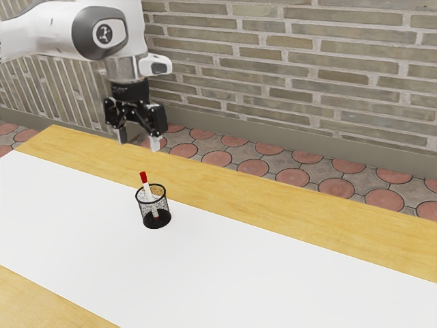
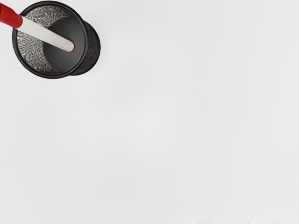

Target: Take the marker out of the pen holder and place it to the left of the pen holder.

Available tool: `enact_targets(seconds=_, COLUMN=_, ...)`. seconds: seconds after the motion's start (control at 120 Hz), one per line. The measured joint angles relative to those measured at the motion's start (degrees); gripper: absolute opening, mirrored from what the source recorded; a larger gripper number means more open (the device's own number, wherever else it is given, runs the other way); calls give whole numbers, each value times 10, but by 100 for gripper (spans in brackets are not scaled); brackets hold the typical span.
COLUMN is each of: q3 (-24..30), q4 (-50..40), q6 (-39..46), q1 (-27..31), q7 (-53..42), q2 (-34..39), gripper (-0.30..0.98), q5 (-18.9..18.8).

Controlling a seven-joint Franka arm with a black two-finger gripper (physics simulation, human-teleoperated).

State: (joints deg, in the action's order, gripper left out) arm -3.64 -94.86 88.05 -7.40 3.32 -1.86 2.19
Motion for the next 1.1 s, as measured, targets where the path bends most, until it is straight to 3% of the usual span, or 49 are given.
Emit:
enact_targets(seconds=0.15, q3=-20, q4=5, q6=-3, q1=-22, q7=5, q2=-43, gripper=69, q5=8)
enact_targets(seconds=0.308, q3=-88, q4=7, q6=-10, q1=29, q7=9, q2=-144, gripper=69, q5=72)
enact_targets(seconds=0.583, q3=-131, q4=96, q6=-29, q1=37, q7=14, q2=-255, gripper=69, q5=159)
enact_targets(seconds=0.775, q3=-140, q4=177, q6=-28, q1=45, q7=15, q2=-324, gripper=68, q5=174)
enact_targets(seconds=0.95, q3=-148, q4=202, q6=25, q1=56, q7=9, q2=-357, gripper=68, q5=175)
enact_targets(seconds=1.1, q3=-149, q4=204, q6=56, q1=60, q7=4, q2=-362, gripper=47, q5=174)
